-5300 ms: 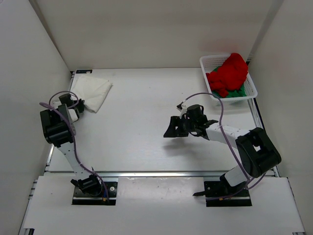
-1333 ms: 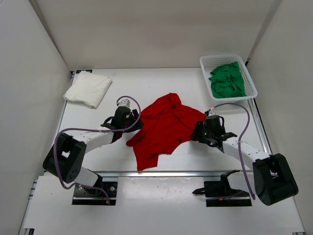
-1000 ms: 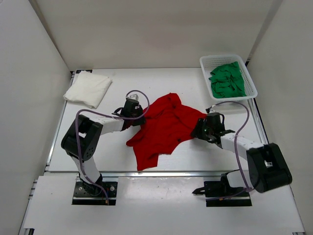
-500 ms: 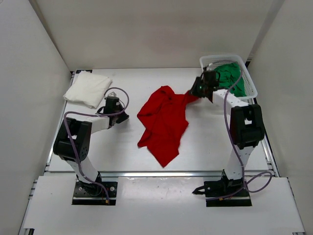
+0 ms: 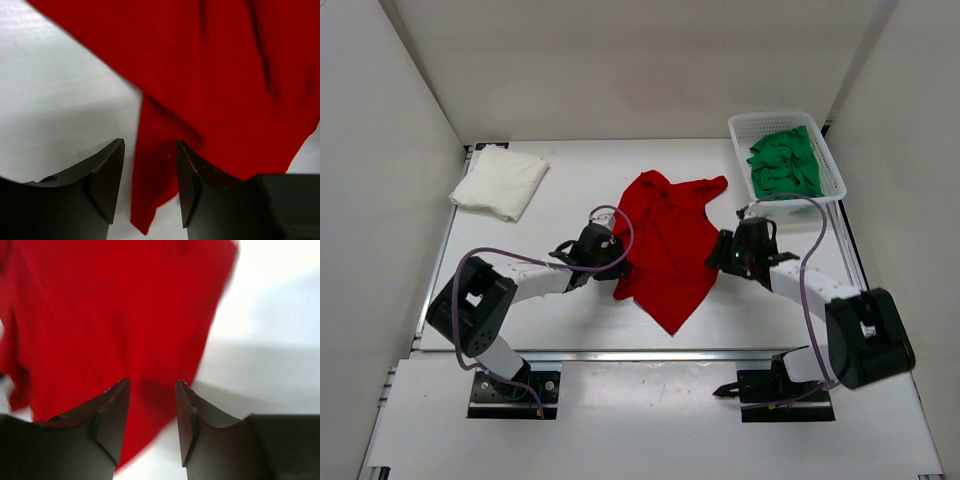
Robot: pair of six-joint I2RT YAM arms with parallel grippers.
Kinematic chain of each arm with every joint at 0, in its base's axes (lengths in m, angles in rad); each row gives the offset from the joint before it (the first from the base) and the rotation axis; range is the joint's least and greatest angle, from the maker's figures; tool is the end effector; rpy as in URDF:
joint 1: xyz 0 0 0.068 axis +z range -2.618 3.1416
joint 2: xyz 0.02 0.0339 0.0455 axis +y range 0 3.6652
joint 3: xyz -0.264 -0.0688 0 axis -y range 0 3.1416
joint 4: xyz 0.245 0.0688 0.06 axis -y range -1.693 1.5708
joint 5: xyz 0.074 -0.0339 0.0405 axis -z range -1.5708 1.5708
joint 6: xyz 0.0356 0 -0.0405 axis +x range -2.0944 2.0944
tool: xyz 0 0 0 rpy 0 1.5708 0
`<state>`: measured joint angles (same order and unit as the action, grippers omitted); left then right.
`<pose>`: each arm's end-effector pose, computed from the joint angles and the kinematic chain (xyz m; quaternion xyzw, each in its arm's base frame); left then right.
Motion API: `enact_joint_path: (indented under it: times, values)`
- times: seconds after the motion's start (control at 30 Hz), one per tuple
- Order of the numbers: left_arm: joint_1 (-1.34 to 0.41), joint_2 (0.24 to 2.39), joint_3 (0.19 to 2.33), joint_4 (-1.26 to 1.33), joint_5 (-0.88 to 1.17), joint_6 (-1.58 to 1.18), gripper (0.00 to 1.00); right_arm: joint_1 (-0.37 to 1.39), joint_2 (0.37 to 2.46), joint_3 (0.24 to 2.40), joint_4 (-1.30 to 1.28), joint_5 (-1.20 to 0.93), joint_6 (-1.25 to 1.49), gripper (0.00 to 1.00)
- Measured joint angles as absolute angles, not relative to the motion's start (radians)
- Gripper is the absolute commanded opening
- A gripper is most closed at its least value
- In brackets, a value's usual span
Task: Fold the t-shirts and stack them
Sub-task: Flatten out the tshirt
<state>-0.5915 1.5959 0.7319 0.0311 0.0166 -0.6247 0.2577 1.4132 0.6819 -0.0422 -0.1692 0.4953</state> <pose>0.2529 -0.1706 0.1490 -0.0125 0.9326 -0.2124 0.2916 0.2683 0.0769 0.1791 0.0763 0.9157 0.2146 0.3311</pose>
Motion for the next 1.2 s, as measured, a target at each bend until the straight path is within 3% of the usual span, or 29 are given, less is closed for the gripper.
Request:
enact_joint_path:
  times: [0.17,0.33,0.7,0.93,1.2]
  values:
    - [-0.679,1.526,0.71,-0.001,-0.096,-0.593,0.63,0.374,1.216,0.493,-0.052,-0.143,0.511,0.4]
    - [-0.661,1.522,0.732,0.015,-0.147,-0.588,0.69,0.406,1.148,0.41,-0.036,-0.119,0.524,0.43]
    - [-0.438,1.728,0.833,0.115,-0.139,-0.664,0.6,0.404,1.142,0.364,-0.009,-0.15,0.532,0.41]
    - [-0.472,1.77,0.903,0.117,-0.18,-0.59,0.51,0.403,1.148,0.358,0.01,-0.17,0.54,0.41]
    - [-0.599,1.734,0.932,0.122,-0.305,-0.374,0.65,0.397,1.181,0.359,0.059,-0.2,0.542,0.42]
